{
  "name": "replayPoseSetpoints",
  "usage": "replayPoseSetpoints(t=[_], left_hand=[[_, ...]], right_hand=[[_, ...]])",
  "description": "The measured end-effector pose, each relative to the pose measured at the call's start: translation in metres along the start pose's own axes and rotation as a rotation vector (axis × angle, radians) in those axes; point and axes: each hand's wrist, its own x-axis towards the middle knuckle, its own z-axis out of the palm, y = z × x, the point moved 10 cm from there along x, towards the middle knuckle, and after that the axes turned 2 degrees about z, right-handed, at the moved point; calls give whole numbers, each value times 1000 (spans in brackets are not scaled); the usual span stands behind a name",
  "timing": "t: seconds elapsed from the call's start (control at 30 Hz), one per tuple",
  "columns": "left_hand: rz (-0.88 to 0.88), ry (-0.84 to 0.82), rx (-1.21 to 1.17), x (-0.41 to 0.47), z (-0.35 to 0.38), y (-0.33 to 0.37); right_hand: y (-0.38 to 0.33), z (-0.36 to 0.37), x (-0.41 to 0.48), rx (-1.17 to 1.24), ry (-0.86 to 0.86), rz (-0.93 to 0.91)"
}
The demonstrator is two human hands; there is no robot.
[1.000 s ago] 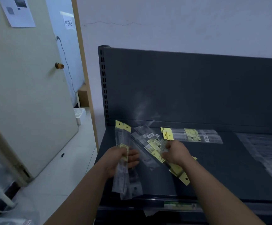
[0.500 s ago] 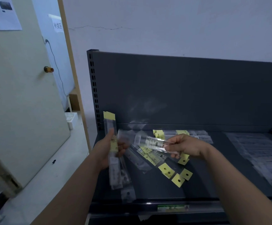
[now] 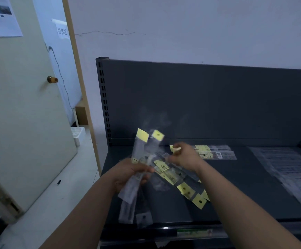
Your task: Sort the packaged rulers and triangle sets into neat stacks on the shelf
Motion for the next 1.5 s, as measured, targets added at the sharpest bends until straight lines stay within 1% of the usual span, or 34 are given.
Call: replayPoseSetpoints(t=[0.03,0.07,0.1,0.13,0.23,0.3,0.37,0.43,0.5,0.6,0.73,0.77,0.83,0.9,0.97,1.03,1.1,1.17,1.27,1.33,1.43,1.5], left_hand=[[7,66,-41,0,-11,0],[2,112,-89,2,-21,-2],[-11,135,-133,3,-28,-5],[-21,145,-158,4,-33,-8],[-60,175,-198,6,-40,-18],[-76,196,-213,8,-44,-23],[-50,221,-214,9,-52,-21],[12,266,-199,12,-63,-14],[64,293,-212,13,-71,-6],[115,315,-128,18,-70,1],[173,432,15,19,-81,10],[176,434,31,18,-82,11],[158,380,88,18,-76,12],[123,321,166,16,-67,10],[79,238,197,14,-55,7],[30,108,170,10,-40,4],[-29,-2,87,6,-23,0],[-80,-118,16,2,-6,-3],[-101,-332,-110,-5,16,-4],[-114,-430,-184,-9,24,-3],[-157,-466,-220,-8,33,-9],[-158,-440,-156,-3,41,-15]], right_hand=[[9,6,-1,-215,-8,36],[19,14,-2,-378,-39,74],[27,20,-4,-455,-69,108],[31,24,-5,-470,-84,129],[32,29,-3,-404,-100,132],[32,27,-2,-284,-102,99],[32,20,-2,-133,-137,60],[31,13,-4,-10,-235,45],[30,11,-10,76,-372,39],[25,10,-17,97,-507,-4],[29,4,-21,120,-548,14],[30,1,-22,125,-541,20],[30,-9,-20,141,-458,32],[31,-29,-12,240,-239,61],[36,-49,-5,484,-21,84],[41,-57,0,699,90,89],[39,-50,3,750,75,81],[36,-38,6,722,31,87],[33,-32,9,725,11,76],[34,-36,11,719,0,75],[31,-33,9,696,-26,87],[22,-19,6,648,-61,60]])
